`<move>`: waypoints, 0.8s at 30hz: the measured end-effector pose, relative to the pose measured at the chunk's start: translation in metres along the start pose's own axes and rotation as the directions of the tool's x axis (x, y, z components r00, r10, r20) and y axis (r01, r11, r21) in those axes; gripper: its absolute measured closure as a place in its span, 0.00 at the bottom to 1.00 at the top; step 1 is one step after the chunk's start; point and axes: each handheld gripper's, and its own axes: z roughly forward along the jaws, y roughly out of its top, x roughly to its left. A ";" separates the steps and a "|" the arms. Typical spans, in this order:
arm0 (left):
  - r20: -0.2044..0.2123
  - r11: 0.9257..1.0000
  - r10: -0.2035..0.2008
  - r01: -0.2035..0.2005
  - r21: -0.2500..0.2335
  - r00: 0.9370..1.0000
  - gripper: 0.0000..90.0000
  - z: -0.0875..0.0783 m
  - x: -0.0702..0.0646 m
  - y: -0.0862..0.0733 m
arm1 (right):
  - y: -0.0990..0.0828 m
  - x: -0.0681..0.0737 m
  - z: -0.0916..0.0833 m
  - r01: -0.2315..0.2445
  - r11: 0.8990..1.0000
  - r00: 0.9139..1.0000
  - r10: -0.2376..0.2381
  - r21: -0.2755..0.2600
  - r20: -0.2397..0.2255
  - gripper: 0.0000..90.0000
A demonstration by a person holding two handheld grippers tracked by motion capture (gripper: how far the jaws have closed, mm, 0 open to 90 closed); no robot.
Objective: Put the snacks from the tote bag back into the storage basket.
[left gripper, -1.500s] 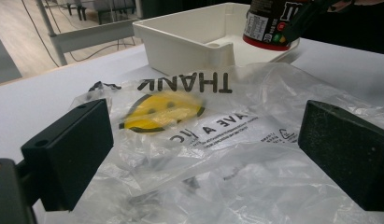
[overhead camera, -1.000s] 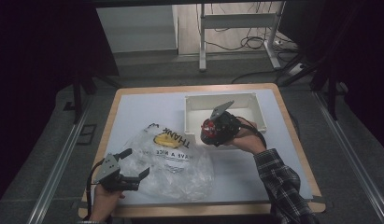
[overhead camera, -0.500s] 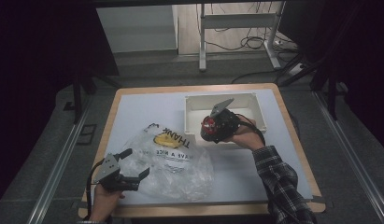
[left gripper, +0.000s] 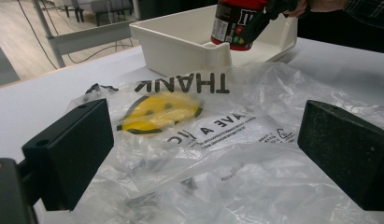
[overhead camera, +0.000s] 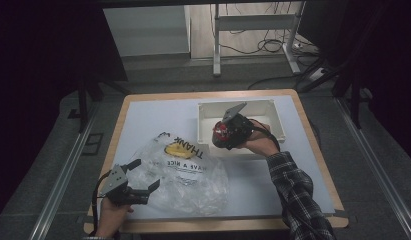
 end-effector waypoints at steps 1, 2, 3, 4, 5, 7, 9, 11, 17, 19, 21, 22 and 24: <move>0.001 1.000 0.000 0.000 -0.001 1.000 0.04 0.000 0.000 0.000 | 0.000 -0.002 0.003 0.002 1.000 1.000 -0.002 0.001 0.004 0.28; 0.001 1.000 0.000 0.000 -0.001 1.000 0.04 0.000 0.000 0.000 | 0.000 -0.002 0.003 0.002 1.000 1.000 -0.002 0.001 0.004 0.28; 0.001 1.000 0.000 0.000 -0.001 1.000 0.04 0.000 0.000 0.000 | 0.001 -0.004 0.005 0.005 1.000 1.000 -0.005 0.006 0.004 0.28; 0.001 1.000 0.000 0.000 -0.001 1.000 0.04 0.000 0.000 0.000 | 0.001 -0.005 0.006 0.009 1.000 1.000 -0.009 0.006 0.005 0.28; 0.001 1.000 0.000 0.000 -0.002 1.000 0.04 0.000 0.000 0.000 | 0.002 -0.006 0.007 0.010 1.000 1.000 -0.010 0.007 0.007 0.28; 0.001 1.000 0.000 0.000 -0.002 1.000 0.04 0.000 0.000 0.000 | 0.002 -0.007 0.008 0.007 1.000 1.000 -0.007 0.009 0.007 0.28; 0.002 1.000 0.000 0.000 -0.002 1.000 0.04 0.000 0.000 0.000 | 0.003 -0.009 0.010 0.009 1.000 1.000 -0.009 0.009 0.008 0.28; 0.002 1.000 0.000 0.000 -0.002 1.000 0.04 0.000 0.000 0.000 | 0.004 -0.012 0.012 0.007 1.000 1.000 -0.007 0.015 0.002 0.28; 0.001 1.000 0.000 0.000 -0.002 1.000 0.04 0.000 0.000 0.000 | 0.007 -0.015 0.016 0.010 1.000 1.000 -0.010 0.025 0.000 0.28; 0.001 1.000 0.000 0.000 -0.003 1.000 0.04 0.000 0.000 0.000 | 0.009 -0.018 0.019 0.010 1.000 1.000 -0.010 0.026 -0.004 0.28; 0.001 1.000 0.000 0.000 -0.003 1.000 0.04 0.000 0.000 0.000 | 0.010 -0.018 0.020 0.011 1.000 1.000 -0.011 0.028 -0.002 0.28; 0.000 1.000 0.000 0.000 -0.003 1.000 0.04 -0.001 0.000 0.000 | 0.011 -0.020 0.022 0.007 1.000 1.000 -0.007 0.031 -0.003 0.28; 0.001 1.000 0.000 0.000 -0.003 1.000 0.04 -0.001 0.000 0.000 | 0.012 -0.022 0.023 0.003 0.999 1.000 -0.003 0.035 0.001 0.28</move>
